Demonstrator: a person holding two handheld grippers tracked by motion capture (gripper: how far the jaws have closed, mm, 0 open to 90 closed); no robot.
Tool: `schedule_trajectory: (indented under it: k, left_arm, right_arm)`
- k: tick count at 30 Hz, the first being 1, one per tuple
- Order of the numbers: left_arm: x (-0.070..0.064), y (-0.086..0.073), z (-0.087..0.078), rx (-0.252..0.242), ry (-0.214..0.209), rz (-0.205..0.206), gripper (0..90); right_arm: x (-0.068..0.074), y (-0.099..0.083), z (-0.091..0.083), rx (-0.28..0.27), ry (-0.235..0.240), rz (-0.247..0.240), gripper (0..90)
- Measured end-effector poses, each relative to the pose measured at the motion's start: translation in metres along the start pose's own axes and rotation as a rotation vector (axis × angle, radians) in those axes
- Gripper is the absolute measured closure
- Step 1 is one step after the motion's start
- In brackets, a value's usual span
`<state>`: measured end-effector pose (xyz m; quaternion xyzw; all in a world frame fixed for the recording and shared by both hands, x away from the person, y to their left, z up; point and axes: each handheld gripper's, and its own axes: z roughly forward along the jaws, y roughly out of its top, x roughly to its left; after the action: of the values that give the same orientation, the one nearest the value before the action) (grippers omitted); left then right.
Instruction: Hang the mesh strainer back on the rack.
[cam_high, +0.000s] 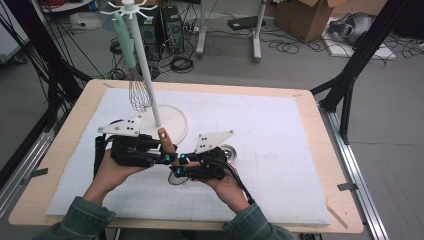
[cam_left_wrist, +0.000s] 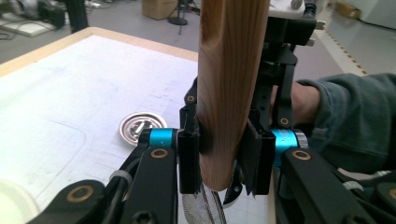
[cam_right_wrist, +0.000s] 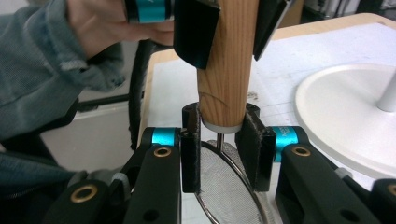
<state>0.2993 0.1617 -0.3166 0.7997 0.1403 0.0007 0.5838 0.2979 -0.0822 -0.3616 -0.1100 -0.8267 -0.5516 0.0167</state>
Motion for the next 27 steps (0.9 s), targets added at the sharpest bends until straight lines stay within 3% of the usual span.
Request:
schedule_trajectory:
  k: [6,11,17,19,27]
  left_arm:
    - [0.0,-0.002,0.004,-0.008,0.07,-0.011,64.4]
    - [0.0,-0.002,0.007,-0.011,0.077,-0.015,68.6]
    - [0.0,-0.001,0.006,0.003,0.043,-0.009,72.1]
    - [0.001,0.0,0.004,0.0,0.047,-0.007,72.1]
    - [0.009,0.008,-0.008,-0.01,0.069,-0.002,72.1]
  right_arm:
    - [0.0,0.001,-0.003,-0.03,-0.072,0.026,72.6]
    - [0.002,0.0,-0.002,-0.029,-0.099,0.031,72.6]
    - [0.001,0.0,-0.001,-0.03,-0.085,0.025,71.4]
    - [0.0,0.0,-0.002,-0.038,-0.087,0.031,59.5]
    - [-0.007,-0.002,-0.015,-0.026,-0.114,0.054,44.0]
